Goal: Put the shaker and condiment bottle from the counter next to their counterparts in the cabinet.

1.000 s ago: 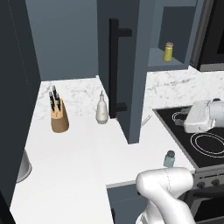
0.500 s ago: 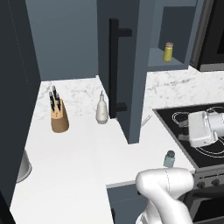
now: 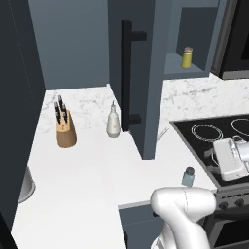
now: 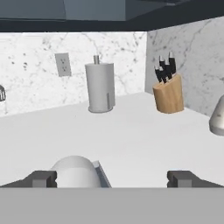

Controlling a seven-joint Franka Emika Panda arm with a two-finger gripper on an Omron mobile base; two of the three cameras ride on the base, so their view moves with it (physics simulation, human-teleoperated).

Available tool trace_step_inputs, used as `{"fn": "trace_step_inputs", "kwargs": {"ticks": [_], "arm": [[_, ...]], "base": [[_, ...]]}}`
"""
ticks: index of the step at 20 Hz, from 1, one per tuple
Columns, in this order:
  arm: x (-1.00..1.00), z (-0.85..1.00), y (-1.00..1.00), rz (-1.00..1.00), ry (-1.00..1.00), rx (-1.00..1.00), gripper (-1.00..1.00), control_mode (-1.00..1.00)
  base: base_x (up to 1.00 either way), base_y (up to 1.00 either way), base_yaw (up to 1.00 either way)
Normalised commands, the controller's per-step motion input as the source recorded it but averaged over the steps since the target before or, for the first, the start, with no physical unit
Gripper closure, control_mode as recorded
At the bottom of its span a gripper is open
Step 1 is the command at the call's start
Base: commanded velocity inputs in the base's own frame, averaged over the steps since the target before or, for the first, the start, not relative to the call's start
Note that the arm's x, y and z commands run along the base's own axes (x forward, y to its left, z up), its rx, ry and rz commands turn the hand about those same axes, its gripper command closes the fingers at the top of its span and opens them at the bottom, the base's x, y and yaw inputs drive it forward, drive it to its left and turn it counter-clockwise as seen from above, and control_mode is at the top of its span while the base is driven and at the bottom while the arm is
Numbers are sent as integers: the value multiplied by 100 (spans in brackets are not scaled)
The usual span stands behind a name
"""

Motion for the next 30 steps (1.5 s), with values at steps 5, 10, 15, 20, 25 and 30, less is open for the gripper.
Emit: {"fn": "trace_step_inputs", "kwargs": {"ticks": [5,10,15,20,25,30], "arm": [[8,-15,6,1,2,-4,-100,-100],[16,-25,0,8,0,-1,-100,-100],[15,-30,-2,8,0,0,-100,-100],[19,-25,0,7,0,0,-100,-100],[20,-24,-8,5,1,0,-100,-100],[20,-20,-22,2,4,0,-100,-100]], "base": [[0,0,0],[0,0,0],[0,0,0],[0,0,0],[0,0,0],[0,0,0]]}}
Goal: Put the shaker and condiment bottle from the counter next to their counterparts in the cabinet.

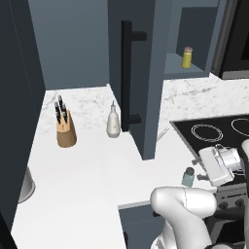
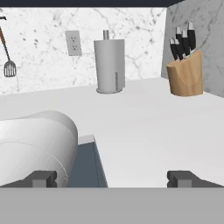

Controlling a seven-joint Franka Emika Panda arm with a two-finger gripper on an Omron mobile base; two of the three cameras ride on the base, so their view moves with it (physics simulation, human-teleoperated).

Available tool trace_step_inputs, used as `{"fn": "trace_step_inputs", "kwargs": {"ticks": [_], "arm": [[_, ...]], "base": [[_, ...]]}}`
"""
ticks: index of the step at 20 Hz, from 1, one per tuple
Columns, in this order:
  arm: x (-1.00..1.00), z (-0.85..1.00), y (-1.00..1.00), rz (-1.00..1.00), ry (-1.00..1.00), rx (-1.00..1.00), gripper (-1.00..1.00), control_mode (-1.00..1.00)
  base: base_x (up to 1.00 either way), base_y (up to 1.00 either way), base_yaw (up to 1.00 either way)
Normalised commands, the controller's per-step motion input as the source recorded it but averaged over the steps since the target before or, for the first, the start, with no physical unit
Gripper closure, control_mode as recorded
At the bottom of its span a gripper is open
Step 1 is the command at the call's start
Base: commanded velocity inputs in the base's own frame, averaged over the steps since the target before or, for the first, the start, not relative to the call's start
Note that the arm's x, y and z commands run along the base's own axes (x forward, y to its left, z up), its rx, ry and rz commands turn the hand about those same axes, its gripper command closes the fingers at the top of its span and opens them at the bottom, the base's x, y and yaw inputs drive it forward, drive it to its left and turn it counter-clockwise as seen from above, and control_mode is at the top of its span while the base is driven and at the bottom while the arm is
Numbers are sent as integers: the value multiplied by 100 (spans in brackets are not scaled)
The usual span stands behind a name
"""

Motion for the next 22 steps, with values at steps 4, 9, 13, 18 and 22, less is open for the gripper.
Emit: {"fn": "trace_step_inputs", "kwargs": {"ticks": [4,9,13,18,22], "arm": [[12,-17,-19,0,7,0,-100,-100],[10,-13,-2,0,14,0,-100,-100],[8,-14,0,0,17,0,-100,-100],[2,-15,0,0,11,0,-100,-100],[0,-7,0,0,0,0,-100,-100]], "base": [[0,0,0],[0,0,0],[0,0,0],[0,0,0],[0,0,0]]}}
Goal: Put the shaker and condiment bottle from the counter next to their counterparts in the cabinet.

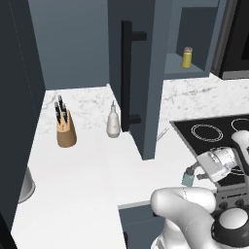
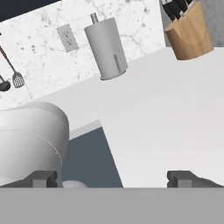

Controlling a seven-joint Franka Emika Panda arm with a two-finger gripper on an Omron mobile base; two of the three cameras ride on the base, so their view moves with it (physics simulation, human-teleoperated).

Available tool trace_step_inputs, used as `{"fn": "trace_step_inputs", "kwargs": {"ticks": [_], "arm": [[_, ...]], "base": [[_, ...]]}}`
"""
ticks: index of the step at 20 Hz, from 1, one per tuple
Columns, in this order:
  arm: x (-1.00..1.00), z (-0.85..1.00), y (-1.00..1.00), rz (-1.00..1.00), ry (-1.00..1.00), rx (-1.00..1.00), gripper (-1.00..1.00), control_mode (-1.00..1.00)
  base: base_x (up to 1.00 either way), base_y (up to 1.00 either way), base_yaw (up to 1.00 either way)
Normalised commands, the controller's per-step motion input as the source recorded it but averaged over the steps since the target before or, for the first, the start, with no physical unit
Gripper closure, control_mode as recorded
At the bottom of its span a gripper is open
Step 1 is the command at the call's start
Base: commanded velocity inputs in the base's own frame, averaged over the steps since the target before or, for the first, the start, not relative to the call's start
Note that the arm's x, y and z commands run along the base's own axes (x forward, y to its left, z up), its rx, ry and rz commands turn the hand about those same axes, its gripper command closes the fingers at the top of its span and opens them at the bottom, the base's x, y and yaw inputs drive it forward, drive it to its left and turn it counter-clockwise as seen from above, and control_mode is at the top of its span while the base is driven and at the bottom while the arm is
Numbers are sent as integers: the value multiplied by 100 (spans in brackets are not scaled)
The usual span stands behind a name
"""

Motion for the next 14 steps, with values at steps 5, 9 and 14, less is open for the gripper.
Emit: {"fn": "trace_step_inputs", "kwargs": {"ticks": [5,9,14], "arm": [[0,0,0,2,-3,0,-100,-100],[5,0,0,2,-2,0,-100,-100],[2,0,0,0,-1,0,-100,-100]], "base": [[0,0,0],[0,0,0],[0,0,0]]}}
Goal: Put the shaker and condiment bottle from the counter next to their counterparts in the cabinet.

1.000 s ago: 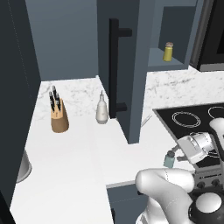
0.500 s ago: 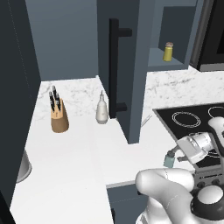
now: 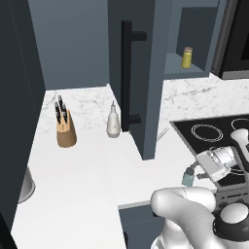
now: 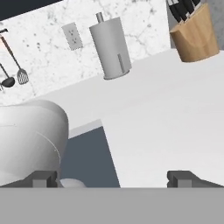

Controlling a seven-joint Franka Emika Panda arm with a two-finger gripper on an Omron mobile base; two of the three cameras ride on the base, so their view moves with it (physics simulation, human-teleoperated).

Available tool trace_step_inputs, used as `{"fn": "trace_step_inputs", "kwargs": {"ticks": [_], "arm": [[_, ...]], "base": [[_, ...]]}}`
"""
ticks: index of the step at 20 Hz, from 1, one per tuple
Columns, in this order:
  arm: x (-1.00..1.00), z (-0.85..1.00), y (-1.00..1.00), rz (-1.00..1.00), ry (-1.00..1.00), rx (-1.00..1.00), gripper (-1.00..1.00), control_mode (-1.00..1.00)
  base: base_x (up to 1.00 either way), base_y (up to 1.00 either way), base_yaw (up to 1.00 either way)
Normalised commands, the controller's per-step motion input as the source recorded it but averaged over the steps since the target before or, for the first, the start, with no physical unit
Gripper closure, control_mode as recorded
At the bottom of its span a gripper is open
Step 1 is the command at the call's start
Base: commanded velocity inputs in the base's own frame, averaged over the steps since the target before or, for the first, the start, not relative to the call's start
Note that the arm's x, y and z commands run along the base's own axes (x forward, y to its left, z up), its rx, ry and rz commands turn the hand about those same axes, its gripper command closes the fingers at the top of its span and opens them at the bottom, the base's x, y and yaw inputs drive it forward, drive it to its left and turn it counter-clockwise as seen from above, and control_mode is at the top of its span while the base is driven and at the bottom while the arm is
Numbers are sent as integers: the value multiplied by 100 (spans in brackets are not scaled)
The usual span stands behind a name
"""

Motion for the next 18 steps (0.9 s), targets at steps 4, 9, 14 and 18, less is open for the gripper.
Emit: {"fn": "trace_step_inputs", "kwargs": {"ticks": [4,9,14,18], "arm": [[8,0,-10,0,0,0,-100,-100],[28,0,-24,0,0,0,-100,-100],[21,-1,-14,1,0,0,-100,-100],[16,-20,-4,4,0,0,-100,-100]], "base": [[0,0,0],[0,0,0],[0,0,0],[0,0,0]]}}
